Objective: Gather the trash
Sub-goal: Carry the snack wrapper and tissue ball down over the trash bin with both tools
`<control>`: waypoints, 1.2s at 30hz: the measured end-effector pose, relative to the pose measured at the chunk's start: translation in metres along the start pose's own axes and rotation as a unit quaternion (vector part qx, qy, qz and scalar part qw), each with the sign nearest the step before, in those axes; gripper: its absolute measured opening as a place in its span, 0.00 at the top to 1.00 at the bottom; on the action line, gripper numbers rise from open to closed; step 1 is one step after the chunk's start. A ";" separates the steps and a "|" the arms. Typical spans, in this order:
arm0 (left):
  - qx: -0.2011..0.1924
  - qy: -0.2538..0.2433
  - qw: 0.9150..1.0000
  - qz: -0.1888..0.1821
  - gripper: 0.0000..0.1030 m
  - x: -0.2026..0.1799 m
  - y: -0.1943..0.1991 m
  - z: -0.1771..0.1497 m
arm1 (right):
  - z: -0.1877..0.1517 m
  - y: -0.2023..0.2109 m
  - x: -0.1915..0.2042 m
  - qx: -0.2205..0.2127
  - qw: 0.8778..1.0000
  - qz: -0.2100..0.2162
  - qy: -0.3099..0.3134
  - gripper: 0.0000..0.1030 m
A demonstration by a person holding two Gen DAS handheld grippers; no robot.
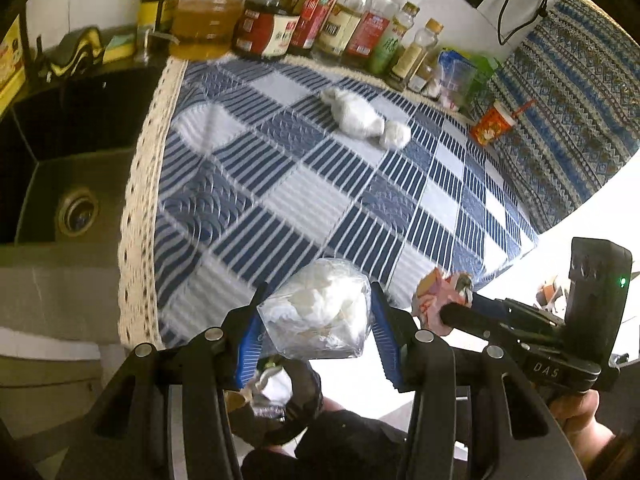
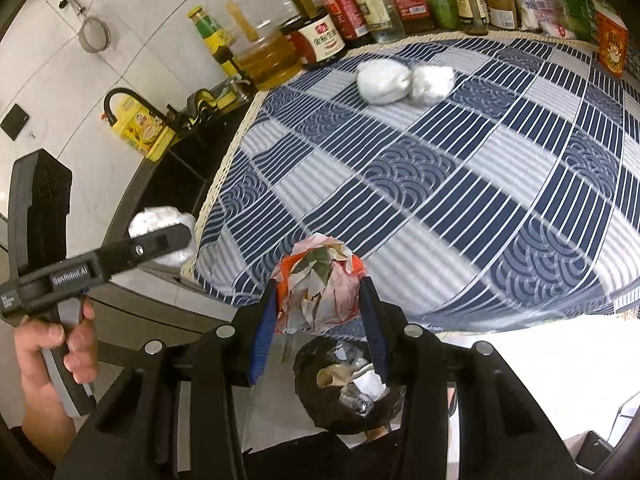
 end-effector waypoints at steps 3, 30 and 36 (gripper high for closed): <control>0.008 0.008 1.000 -0.003 0.55 0.008 0.000 -0.018 | -0.012 -0.003 0.009 0.005 1.000 -0.002 0.003 0.60; 0.128 0.111 0.986 -0.005 0.55 0.086 -0.071 -0.163 | -0.126 -0.086 0.020 0.129 0.991 -0.026 -0.007 0.60; 0.154 0.142 0.978 -0.003 0.55 0.103 -0.095 -0.193 | -0.138 -0.111 0.013 0.156 0.987 -0.025 -0.020 0.59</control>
Point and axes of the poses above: each gripper's, at about its wrist camera, not at the fingertips, and y roughly against the way its jaws point, x to its left, z to its top, the point moved 8 cm from there along -y, roughly the way its jaws point, and after that the axes turned 13 degrees about -z, right-handed, at the moved point
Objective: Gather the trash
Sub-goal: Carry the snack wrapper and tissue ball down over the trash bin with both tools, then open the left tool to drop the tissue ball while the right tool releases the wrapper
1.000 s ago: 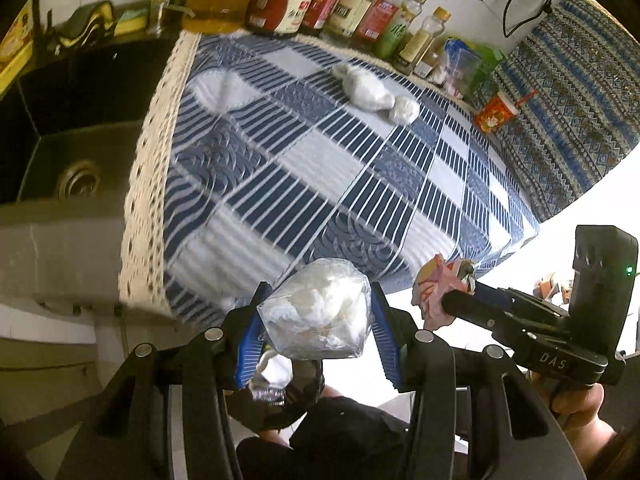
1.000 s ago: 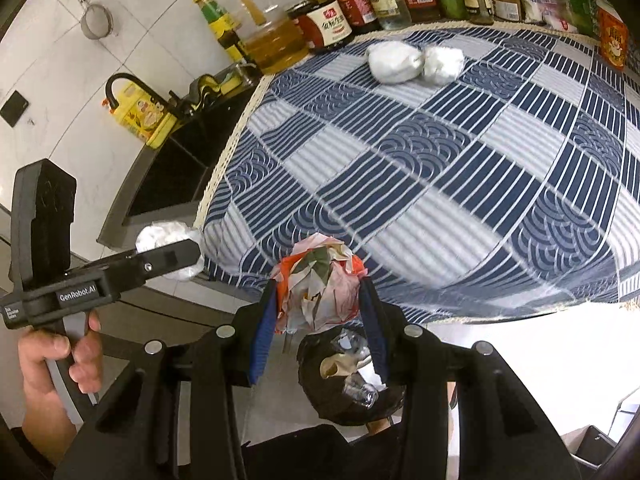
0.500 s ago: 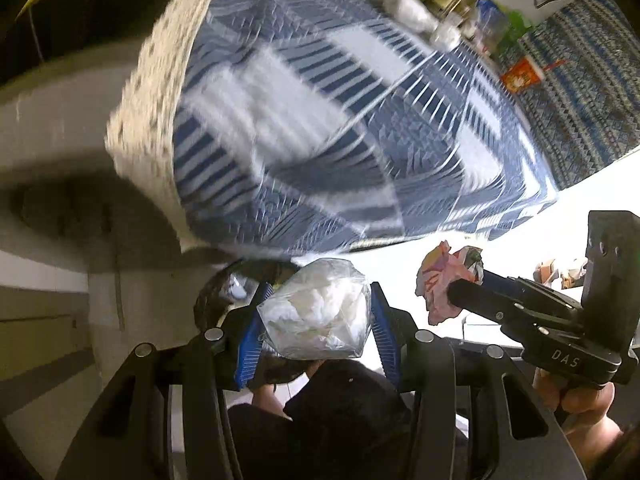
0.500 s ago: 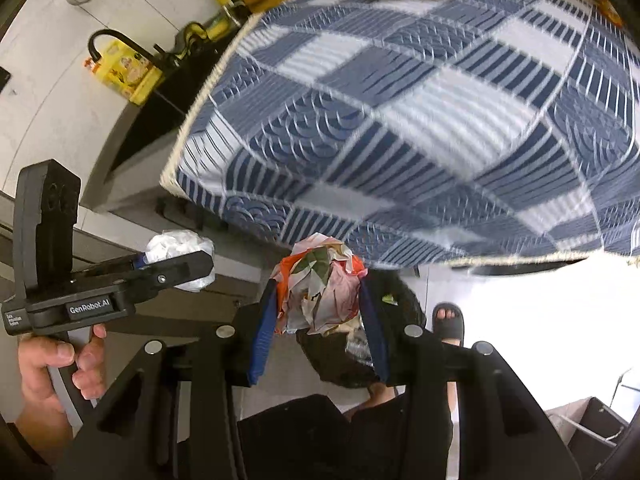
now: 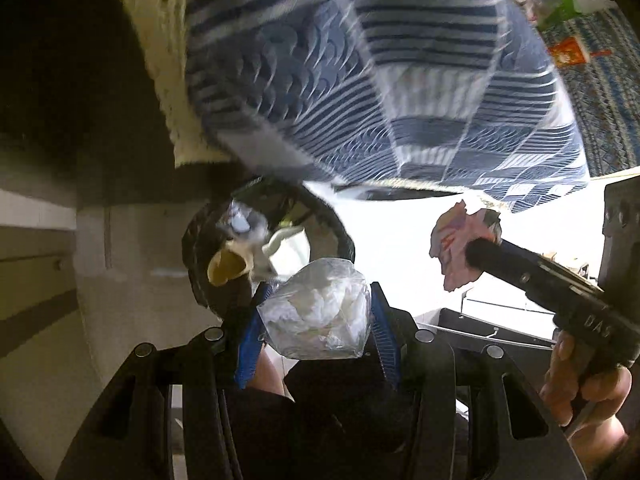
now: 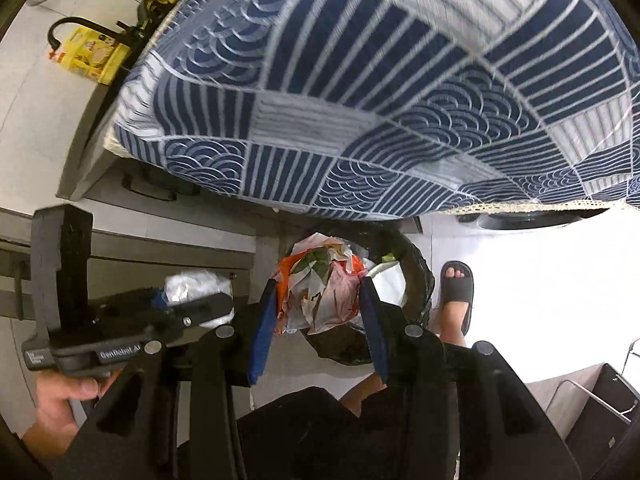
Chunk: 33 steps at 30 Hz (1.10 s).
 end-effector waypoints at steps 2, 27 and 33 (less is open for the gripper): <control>0.008 0.009 1.000 0.003 0.55 0.008 -0.009 -0.005 | -0.002 -0.010 -0.001 0.008 1.000 0.001 -0.004 0.59; 0.043 0.089 0.995 0.028 0.25 0.054 -0.065 -0.026 | 0.008 -0.069 -0.001 0.058 0.998 0.026 -0.027 0.48; 0.037 0.092 0.995 0.033 0.25 0.056 -0.059 -0.023 | 0.012 -0.064 -0.003 0.055 0.998 0.032 -0.030 0.44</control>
Point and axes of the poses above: each gripper's, at about its wrist camera, not at the fingertips, and y roughly against the way its jaws point, x to its left, z to its top, the point moved 8 cm from there along -y, roughly the way its jaws point, and after that the axes turned 13 degrees about -z, right-handed, at the moved point
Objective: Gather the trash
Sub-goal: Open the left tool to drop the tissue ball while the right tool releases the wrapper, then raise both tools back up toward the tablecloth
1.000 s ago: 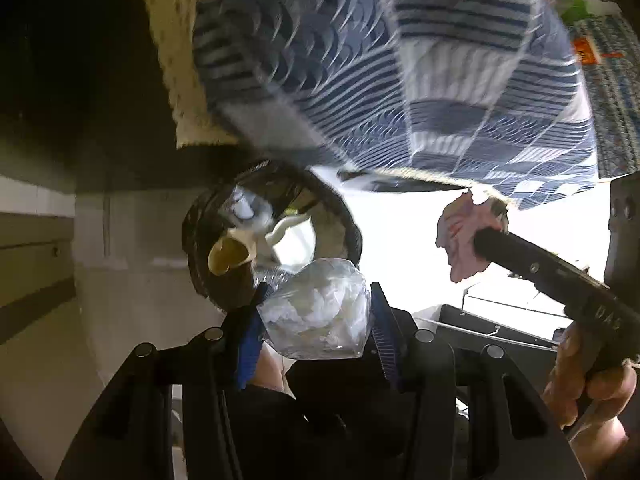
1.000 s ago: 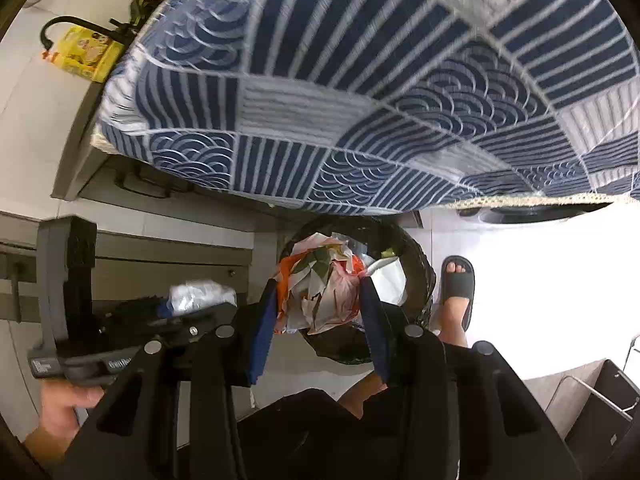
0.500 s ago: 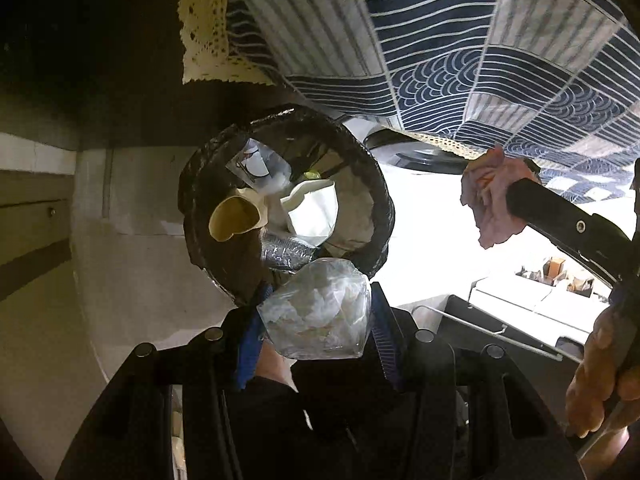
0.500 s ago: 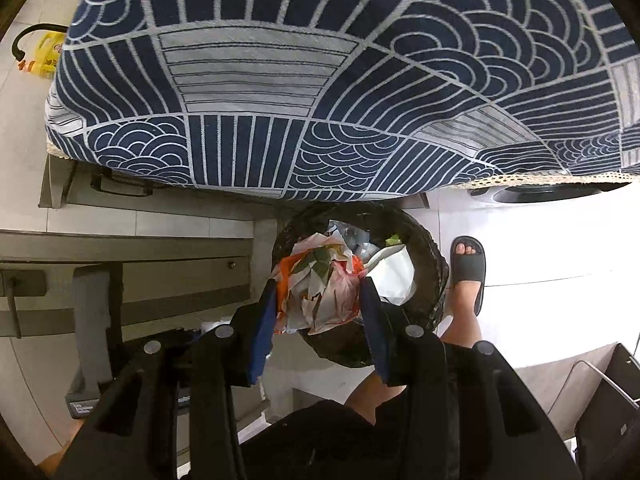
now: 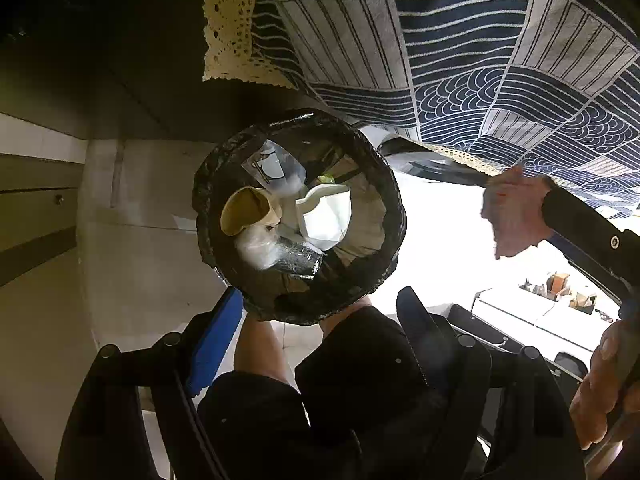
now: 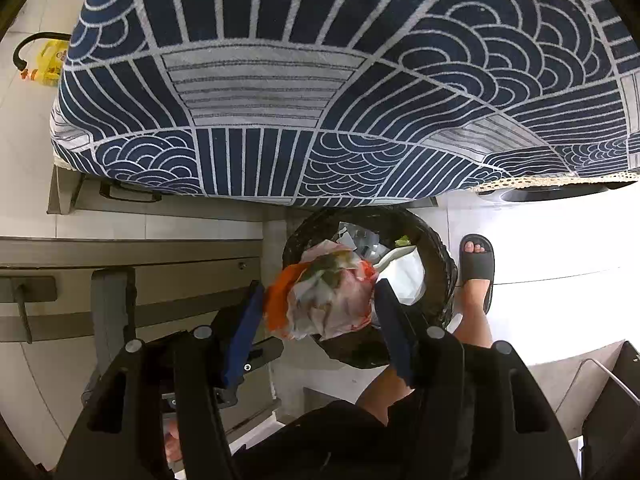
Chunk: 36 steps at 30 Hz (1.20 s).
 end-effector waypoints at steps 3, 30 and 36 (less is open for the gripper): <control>-0.001 0.000 1.000 0.001 0.25 0.000 0.002 0.001 | 0.000 0.004 0.000 -0.002 1.000 0.002 -0.001 0.39; -0.049 -0.066 0.997 0.005 0.25 -0.038 0.073 0.018 | -0.006 0.072 -0.013 -0.055 0.998 -0.014 -0.028 0.34; -0.067 -0.105 0.992 -0.003 0.23 -0.066 0.102 0.020 | -0.008 0.108 -0.016 -0.091 0.995 -0.022 -0.030 0.27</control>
Point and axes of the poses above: each gripper's, at about its wrist camera, not at the fingertips, and y roughly against the way its jaws point, x to its left, z to its top, the point moved 8 cm from there along -y, roughly the way its jaws point, and after that the axes turned 13 degrees about -z, right-handed, at the moved point
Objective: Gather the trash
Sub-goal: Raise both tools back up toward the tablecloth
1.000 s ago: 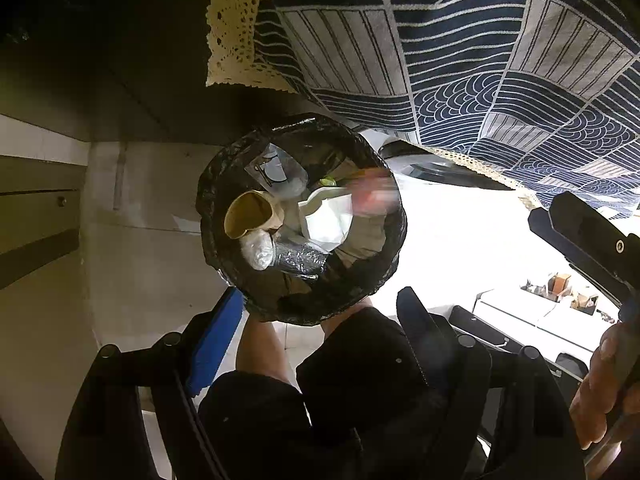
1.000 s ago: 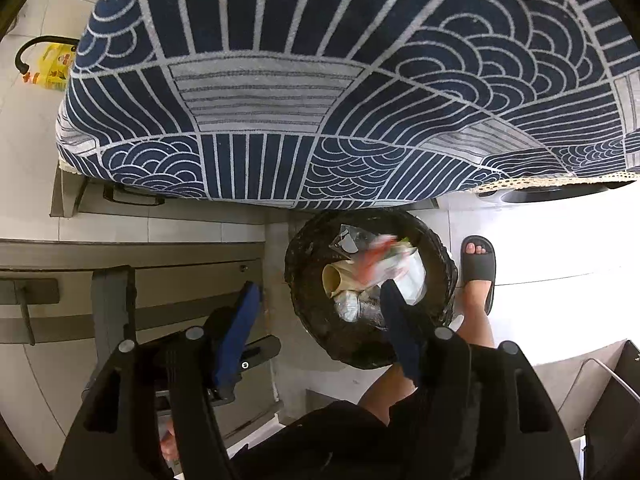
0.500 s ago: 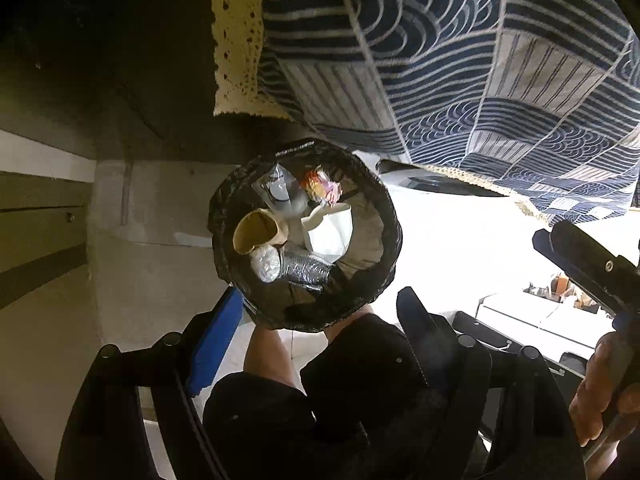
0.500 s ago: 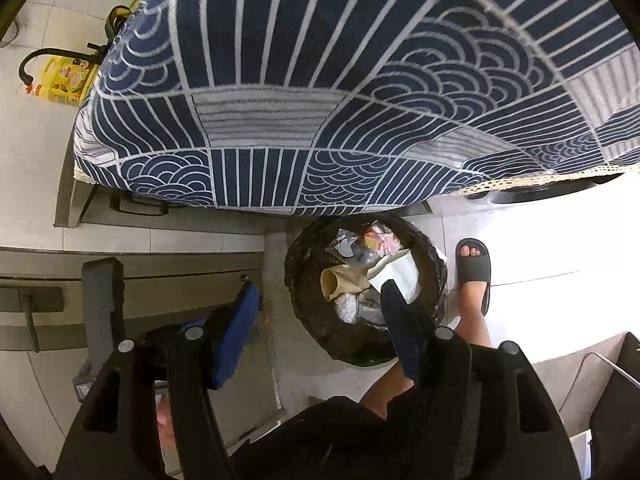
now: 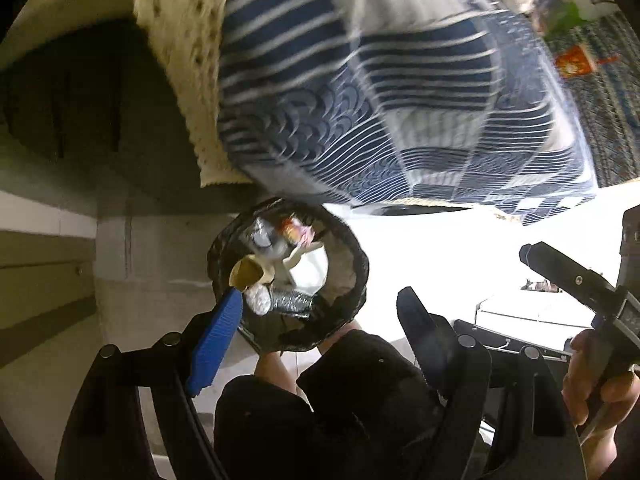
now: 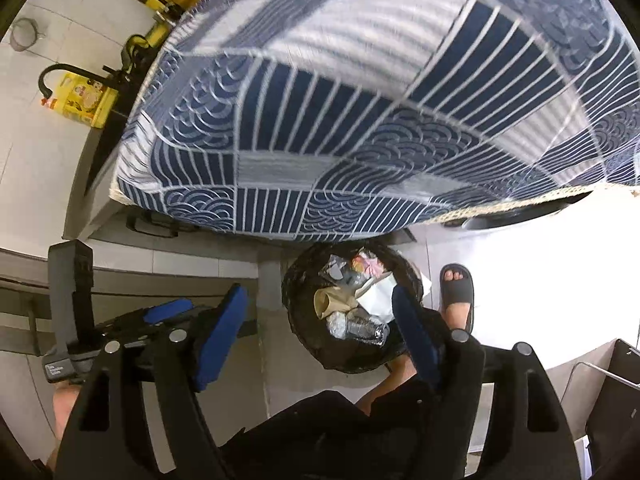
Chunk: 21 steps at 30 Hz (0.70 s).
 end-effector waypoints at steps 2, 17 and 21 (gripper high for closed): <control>-0.002 -0.012 1.000 -0.008 0.19 -0.008 0.006 0.002 | 0.002 0.010 -0.001 -0.011 1.000 -0.001 -0.001 0.22; -0.060 -0.094 0.994 -0.025 0.07 -0.074 0.072 0.029 | 0.028 0.102 -0.012 -0.123 0.992 -0.006 -0.001 0.04; -0.072 -0.111 0.991 -0.027 0.07 -0.092 0.087 0.044 | 0.046 0.124 -0.017 -0.150 0.989 -0.008 0.004 0.04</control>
Point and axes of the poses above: each gripper's, at about its wrist camera, not at the fingertips, and y roughly against the way its jaws point, x to its left, z to its top, the point moved 8 cm from there along -y, roughly the way its jaws point, and after that the axes turned 13 degrees about -z, right-handed, at the moved point
